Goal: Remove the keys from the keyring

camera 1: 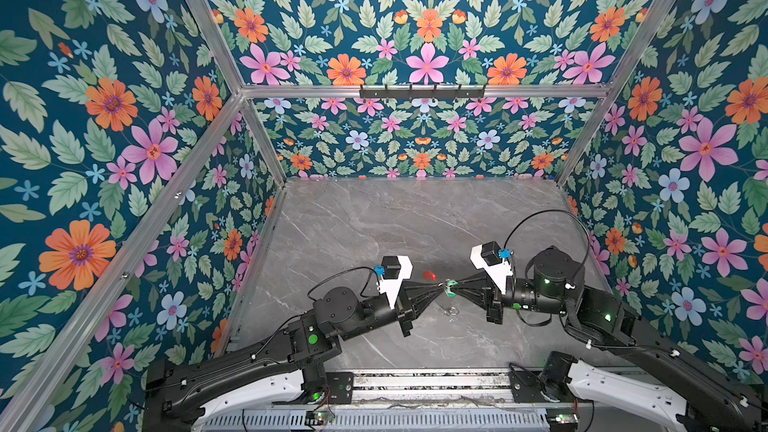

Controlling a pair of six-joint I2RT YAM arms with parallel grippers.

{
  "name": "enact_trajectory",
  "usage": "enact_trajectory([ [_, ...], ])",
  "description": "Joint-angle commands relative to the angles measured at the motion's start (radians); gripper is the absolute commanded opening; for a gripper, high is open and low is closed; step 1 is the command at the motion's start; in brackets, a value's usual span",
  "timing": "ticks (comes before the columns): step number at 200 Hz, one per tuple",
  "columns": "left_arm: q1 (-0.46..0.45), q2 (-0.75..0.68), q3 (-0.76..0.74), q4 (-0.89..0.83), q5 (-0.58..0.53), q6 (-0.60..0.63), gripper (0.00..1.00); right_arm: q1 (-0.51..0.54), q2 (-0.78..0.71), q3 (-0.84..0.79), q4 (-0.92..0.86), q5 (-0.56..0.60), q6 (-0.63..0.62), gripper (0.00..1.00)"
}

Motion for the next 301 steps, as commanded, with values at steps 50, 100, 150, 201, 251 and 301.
enact_trajectory([
  [50, 0.001, -0.030, -0.022, 0.059, 0.119, -0.005, 0.00, -0.013, 0.030, 0.039, -0.040, -0.016, -0.055, 0.00],
  [100, 0.002, -0.037, -0.054, 0.157, 0.196, -0.058, 0.00, -0.020, 0.054, 0.049, -0.046, -0.034, -0.065, 0.00],
  [150, 0.001, -0.037, -0.062, 0.230, 0.228, -0.104, 0.00, -0.021, 0.078, 0.053, -0.038, -0.058, -0.069, 0.00],
  [201, 0.001, -0.035, -0.075, 0.299, 0.235, -0.137, 0.00, -0.021, 0.089, 0.043, -0.019, -0.076, -0.068, 0.00],
  [251, 0.002, -0.018, -0.081, 0.349, 0.238, -0.167, 0.00, -0.021, 0.093, 0.036, -0.009, -0.089, -0.071, 0.00],
  [301, 0.002, -0.021, -0.097, 0.396, 0.195, -0.167, 0.00, -0.008, 0.075, -0.017, 0.051, -0.110, -0.047, 0.00],
])
